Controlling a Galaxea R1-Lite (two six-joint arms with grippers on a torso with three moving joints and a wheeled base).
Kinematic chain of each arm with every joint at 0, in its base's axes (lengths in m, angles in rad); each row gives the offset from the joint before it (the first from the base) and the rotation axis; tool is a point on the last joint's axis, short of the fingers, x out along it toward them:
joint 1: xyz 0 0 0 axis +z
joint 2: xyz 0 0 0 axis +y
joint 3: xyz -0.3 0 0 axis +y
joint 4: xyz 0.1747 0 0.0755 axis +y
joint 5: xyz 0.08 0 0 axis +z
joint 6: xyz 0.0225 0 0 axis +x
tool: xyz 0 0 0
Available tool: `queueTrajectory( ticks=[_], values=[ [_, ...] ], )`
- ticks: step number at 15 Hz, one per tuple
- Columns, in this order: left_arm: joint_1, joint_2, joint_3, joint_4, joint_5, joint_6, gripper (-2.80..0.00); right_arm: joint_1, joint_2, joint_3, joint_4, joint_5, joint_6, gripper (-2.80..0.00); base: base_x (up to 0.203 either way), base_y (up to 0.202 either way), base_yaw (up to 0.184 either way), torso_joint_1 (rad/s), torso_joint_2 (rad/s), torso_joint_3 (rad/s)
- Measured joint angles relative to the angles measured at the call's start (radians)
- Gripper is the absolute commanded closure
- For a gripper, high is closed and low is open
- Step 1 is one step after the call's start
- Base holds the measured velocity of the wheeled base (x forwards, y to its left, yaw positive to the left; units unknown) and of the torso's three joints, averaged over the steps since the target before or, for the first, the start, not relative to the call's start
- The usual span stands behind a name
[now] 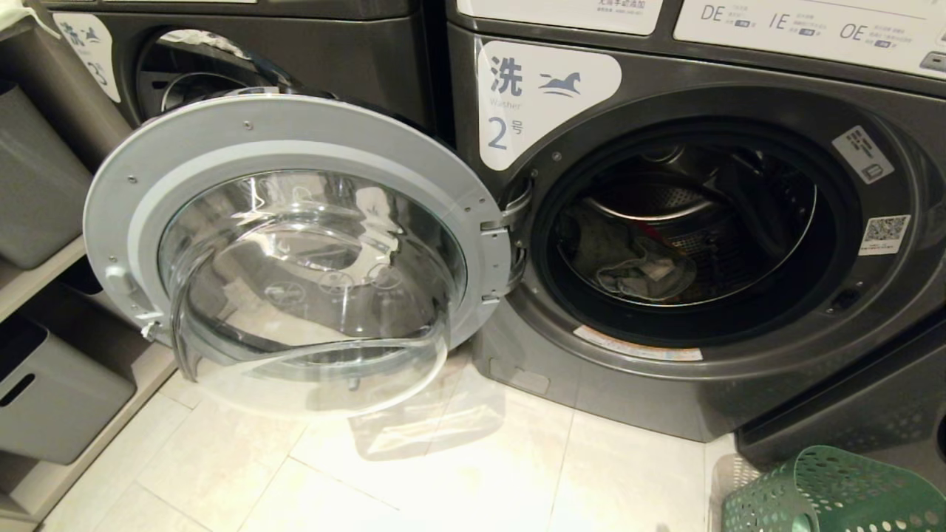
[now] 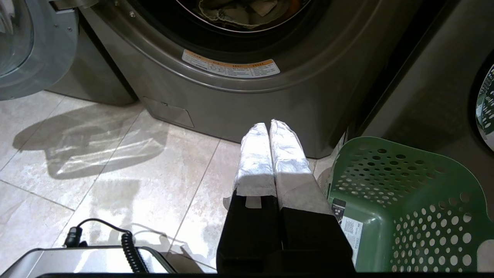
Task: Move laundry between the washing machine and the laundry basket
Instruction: Pick a cloth and place it into the basket
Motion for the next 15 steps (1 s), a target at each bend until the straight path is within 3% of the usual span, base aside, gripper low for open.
queueTrajectory(
  ticks=[15],
  values=[
    [0.0, 0.0, 0.0, 0.0, 0.001, -0.006, 0.0, 0.001, 0.0, 0.0, -0.001, 0.003, -0.009, 0.0, 0.0, 0.0, 0.0, 0.0, 0.0, 0.0]
  ],
)
